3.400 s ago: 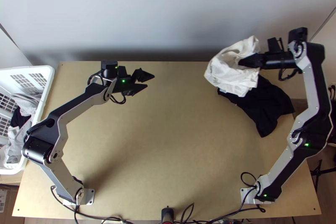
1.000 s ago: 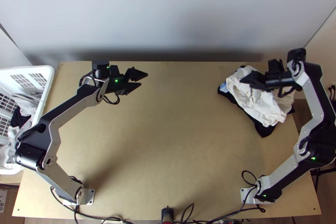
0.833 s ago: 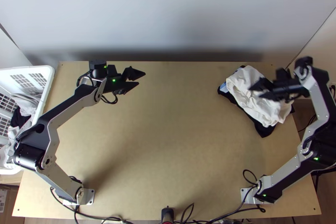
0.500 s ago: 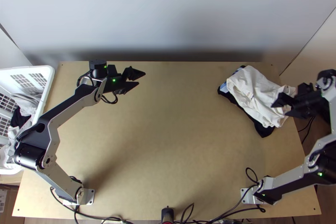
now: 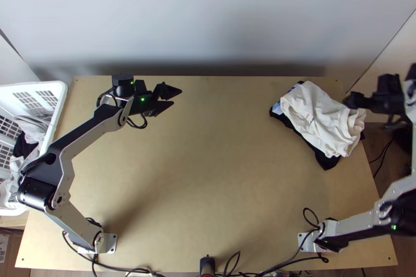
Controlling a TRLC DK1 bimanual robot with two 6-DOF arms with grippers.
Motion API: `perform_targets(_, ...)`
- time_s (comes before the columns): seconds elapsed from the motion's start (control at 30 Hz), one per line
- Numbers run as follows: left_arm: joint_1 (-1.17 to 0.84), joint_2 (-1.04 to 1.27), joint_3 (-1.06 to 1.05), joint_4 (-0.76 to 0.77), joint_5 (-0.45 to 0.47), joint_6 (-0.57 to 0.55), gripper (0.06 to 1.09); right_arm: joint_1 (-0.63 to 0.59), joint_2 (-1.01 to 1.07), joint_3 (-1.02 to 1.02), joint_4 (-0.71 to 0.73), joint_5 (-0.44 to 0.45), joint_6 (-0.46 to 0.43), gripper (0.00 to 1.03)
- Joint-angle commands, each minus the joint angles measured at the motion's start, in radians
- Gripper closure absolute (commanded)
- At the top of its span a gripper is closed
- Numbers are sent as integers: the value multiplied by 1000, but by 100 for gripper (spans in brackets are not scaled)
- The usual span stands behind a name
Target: Fold the t-shirt
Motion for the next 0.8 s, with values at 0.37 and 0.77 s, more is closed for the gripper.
perform_targets(0.37, 58, -54, -42, -3, -1, 12, 10, -72, 573, 415, -124, -58, 128, 9)
perform_targets(0.77, 49, -26, -39, 20, -1, 8, 10, -192, 239, 119, -170, 231, 209, 10)
